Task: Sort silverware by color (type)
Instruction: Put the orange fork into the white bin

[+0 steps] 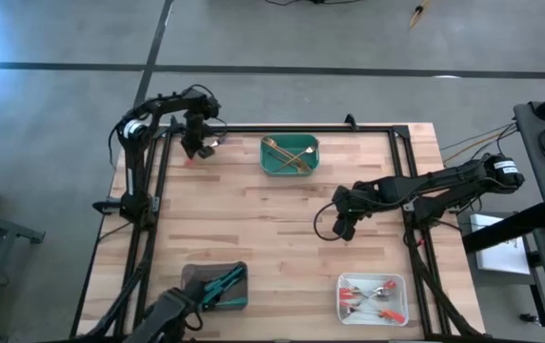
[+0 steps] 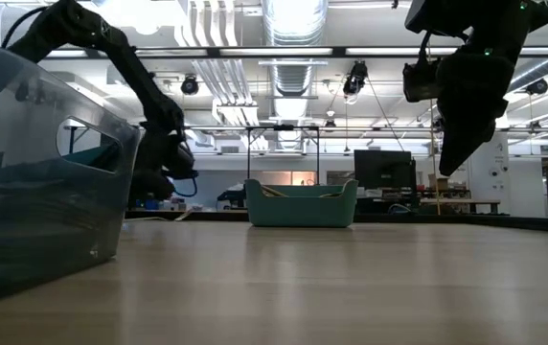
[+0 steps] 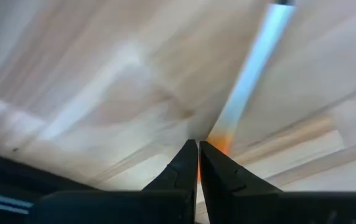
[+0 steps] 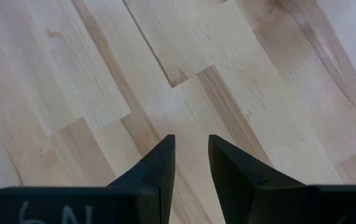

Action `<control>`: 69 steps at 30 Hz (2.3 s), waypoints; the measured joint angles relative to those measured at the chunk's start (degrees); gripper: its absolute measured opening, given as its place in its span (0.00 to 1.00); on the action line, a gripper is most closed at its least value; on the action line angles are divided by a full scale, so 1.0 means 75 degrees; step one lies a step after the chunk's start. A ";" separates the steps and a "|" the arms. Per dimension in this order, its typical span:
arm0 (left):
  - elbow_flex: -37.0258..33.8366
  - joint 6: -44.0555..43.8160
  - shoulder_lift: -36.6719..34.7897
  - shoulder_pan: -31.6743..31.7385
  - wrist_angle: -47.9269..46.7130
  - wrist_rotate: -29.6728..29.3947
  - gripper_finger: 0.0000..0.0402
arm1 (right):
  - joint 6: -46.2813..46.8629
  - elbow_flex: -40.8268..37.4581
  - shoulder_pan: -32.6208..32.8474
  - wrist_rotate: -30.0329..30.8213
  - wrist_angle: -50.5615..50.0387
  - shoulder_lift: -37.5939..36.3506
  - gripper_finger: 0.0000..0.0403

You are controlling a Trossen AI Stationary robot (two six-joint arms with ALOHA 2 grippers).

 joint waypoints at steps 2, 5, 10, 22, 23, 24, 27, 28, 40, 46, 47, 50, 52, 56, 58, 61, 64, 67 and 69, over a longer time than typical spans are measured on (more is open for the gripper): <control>-0.0005 0.0030 0.0000 -0.0267 0.0026 0.0001 0.00 | -0.0011 0.0000 -0.0027 0.0001 0.0001 0.0000 0.22; -0.0010 0.0082 0.0000 -0.0726 0.0045 0.0012 0.00 | -0.0014 0.0000 -0.0027 0.0002 0.0002 0.0000 0.22; -0.0010 0.0149 0.0000 -0.1509 0.0134 0.0426 0.00 | -0.0014 0.0000 -0.0027 0.0002 0.0002 0.0000 0.22; 0.0008 0.0032 -0.0023 -0.2815 0.0427 0.0675 0.00 | -0.0017 0.0000 -0.0027 0.0002 0.0002 0.0003 0.22; 0.0015 0.0030 -0.0023 -0.2816 0.0431 0.0704 0.00 | -0.0017 0.0000 -0.0027 -0.0001 0.0005 0.0000 0.22; 0.0029 0.0022 -0.0023 -0.2806 0.0421 0.0731 0.00 | -0.0017 0.0000 -0.0027 -0.0001 0.0005 0.0000 0.22; 0.0048 -0.0055 -0.0058 -0.2691 0.0419 0.0798 0.00 | -0.0017 0.0000 -0.0027 -0.0001 0.0002 0.0002 0.22; 0.0048 -0.0075 -0.0092 -0.2652 0.0461 0.0834 0.00 | -0.0017 0.0000 -0.0027 -0.0001 0.0002 0.0000 0.22; 0.0054 -0.0657 -0.0679 -0.2589 0.0117 0.1165 0.12 | -0.0615 0.0000 -0.0340 -0.0006 -0.0005 -0.0010 0.22; 0.0054 -0.1480 -0.0702 -0.2591 0.0645 0.1158 0.29 | -0.1296 0.0000 -0.0907 -0.0010 -0.0150 -0.0218 0.22; 0.0054 -0.1687 -0.0702 -0.2591 0.0833 0.1149 0.31 | -0.1367 0.0000 -0.1009 -0.0010 -0.0196 -0.0275 0.22; 0.0054 -0.2287 -0.0706 -0.2587 0.1216 0.1065 0.37 | -0.1485 0.0000 -0.1357 -0.0013 -0.0507 -0.0499 0.22; 0.0054 -0.2850 -0.0717 -0.2568 0.1478 0.0726 0.38 | -0.1518 0.0000 -0.1581 -0.0013 -0.0734 -0.0651 0.22; 0.0048 -0.3571 -0.0711 -0.2512 0.1640 0.0071 0.39 | -0.1524 0.0000 -0.1977 -0.0013 -0.1103 -0.0918 0.22; 0.0041 -0.3861 -0.0682 -0.2471 0.1756 -0.0042 0.39 | -0.1592 0.0000 -0.2143 -0.0016 -0.1192 -0.0995 0.22; 0.0019 -0.4338 -0.0627 -0.2389 0.2185 -0.0049 0.38 | -0.1893 0.0000 -0.2322 -0.0016 -0.1208 -0.1038 0.22; -0.0148 -0.4958 -0.0577 -0.2293 0.2536 -0.0148 0.37 | -0.2127 0.0000 -0.2485 -0.0027 -0.1210 -0.1053 0.22; -0.0527 -0.5730 -0.0632 -0.2242 0.2887 -0.0290 0.36 | -0.2202 0.0000 -0.2616 -0.0026 -0.1237 -0.1058 0.22; -0.0755 -0.5949 -0.0635 -0.2238 0.3074 -0.0244 0.36 | -0.2209 -0.0003 -0.2683 -0.0027 -0.1266 -0.1058 0.22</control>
